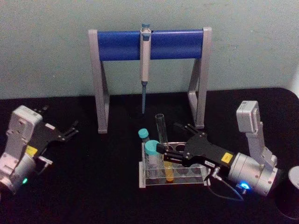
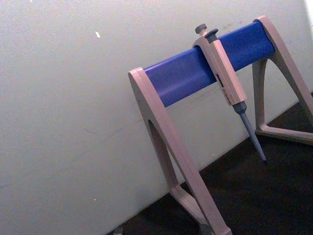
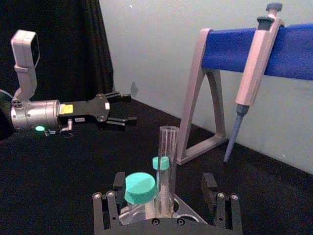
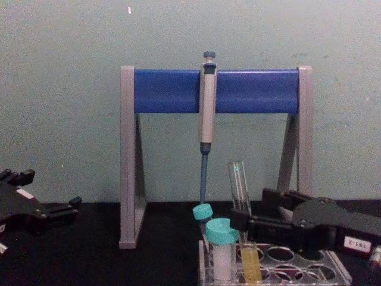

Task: Pick up the test tube from the test tube rack, shake it, then place it back into the test tube rack.

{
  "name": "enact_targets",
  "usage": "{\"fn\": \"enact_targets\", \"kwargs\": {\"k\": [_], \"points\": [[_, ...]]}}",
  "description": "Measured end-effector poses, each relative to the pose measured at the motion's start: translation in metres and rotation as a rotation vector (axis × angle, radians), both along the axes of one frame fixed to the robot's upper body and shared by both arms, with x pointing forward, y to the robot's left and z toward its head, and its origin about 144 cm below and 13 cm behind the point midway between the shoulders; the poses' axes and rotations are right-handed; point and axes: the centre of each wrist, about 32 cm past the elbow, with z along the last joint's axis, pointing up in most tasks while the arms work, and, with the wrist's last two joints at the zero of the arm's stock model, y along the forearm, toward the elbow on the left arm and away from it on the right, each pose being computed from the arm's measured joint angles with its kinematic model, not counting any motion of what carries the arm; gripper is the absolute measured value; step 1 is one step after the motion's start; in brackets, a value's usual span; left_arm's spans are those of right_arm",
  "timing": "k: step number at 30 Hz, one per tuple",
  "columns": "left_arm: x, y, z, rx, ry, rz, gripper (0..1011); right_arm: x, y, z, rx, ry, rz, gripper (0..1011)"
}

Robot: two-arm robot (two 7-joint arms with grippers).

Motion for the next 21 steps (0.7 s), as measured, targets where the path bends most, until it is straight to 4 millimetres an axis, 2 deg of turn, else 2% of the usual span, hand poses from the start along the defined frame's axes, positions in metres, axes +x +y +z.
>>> {"fn": "enact_targets", "kwargs": {"k": [5,10,15,21], "points": [[0.000,0.000,0.000,0.000,0.000,0.000,1001,0.000,0.000,0.005,0.008,-0.022,0.005,1000],[0.000,0.000,0.000,0.000,0.000,0.000,1001,-0.002,-0.003,0.020,0.042,-0.092,-0.022,1000],[0.000,0.000,0.000,0.000,0.000,0.000,1001,-0.008,-0.010,0.033,0.099,-0.182,-0.106,1000],[0.000,0.000,0.000,0.000,0.000,0.000,1001,-0.016,-0.017,0.038,0.112,-0.250,-0.272,1000]]}}
